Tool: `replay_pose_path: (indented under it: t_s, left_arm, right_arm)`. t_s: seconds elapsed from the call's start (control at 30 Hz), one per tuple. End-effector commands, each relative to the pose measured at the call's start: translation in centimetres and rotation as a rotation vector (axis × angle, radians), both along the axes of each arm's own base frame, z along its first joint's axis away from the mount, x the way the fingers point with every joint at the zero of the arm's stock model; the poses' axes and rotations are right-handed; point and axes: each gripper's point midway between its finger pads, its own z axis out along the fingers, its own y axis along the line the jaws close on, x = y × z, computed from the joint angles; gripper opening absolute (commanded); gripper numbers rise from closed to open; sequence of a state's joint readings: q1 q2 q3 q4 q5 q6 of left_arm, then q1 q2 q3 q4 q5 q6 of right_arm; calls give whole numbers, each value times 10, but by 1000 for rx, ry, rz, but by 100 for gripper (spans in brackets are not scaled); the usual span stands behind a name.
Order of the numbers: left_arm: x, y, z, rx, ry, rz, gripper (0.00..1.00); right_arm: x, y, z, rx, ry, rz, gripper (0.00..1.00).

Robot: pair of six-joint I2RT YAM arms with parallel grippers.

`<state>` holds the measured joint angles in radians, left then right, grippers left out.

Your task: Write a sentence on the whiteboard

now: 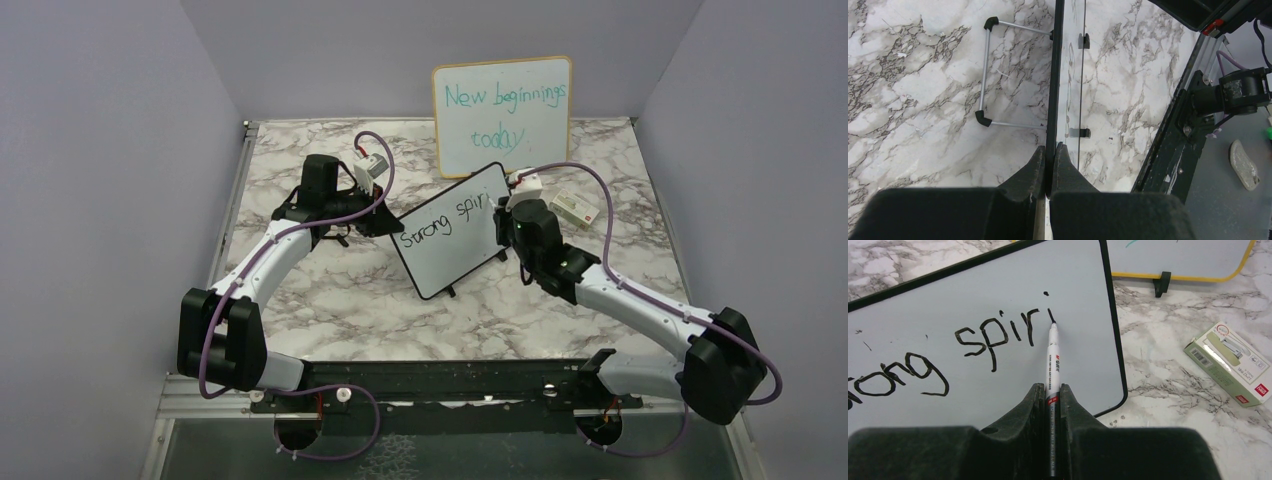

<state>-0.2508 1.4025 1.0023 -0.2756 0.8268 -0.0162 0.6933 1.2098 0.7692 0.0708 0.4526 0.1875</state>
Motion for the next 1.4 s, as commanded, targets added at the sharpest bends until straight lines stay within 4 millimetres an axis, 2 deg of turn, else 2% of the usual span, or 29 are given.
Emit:
replay_pose_path:
  t_s: [0.0, 0.23, 0.53, 0.77, 0.9, 1.03, 1.3, 1.37]
  left_arm:
    - [-9, 23, -66, 211, 114, 61, 0]
    - [-9, 23, -65, 211, 112, 62, 0]
    - [-9, 24, -66, 215, 112, 65, 0]
    - [-4, 26, -61, 224, 97, 98, 0]
    - [-1, 27, -50, 213, 78, 128, 20]
    - [0, 25, -29, 150, 55, 185, 31]
    - [9, 23, 17, -37, -34, 314, 34]
    - [11, 22, 22, -65, -38, 314, 35]
  right_arm:
    - [-9, -9, -17, -14, 52, -17, 1]
    - [-12, -11, -18, -13, 55, -18, 0]
    - [-6, -17, 16, 27, -49, -52, 1]
    - [-9, -18, 27, 61, -82, -45, 0]
    - [-13, -16, 30, 71, -93, -20, 1]
    - [-14, -13, 34, 79, -106, 2, 0]
    - [-17, -6, 29, 86, -101, 50, 1]
    - [-17, -5, 29, 85, -101, 55, 1]
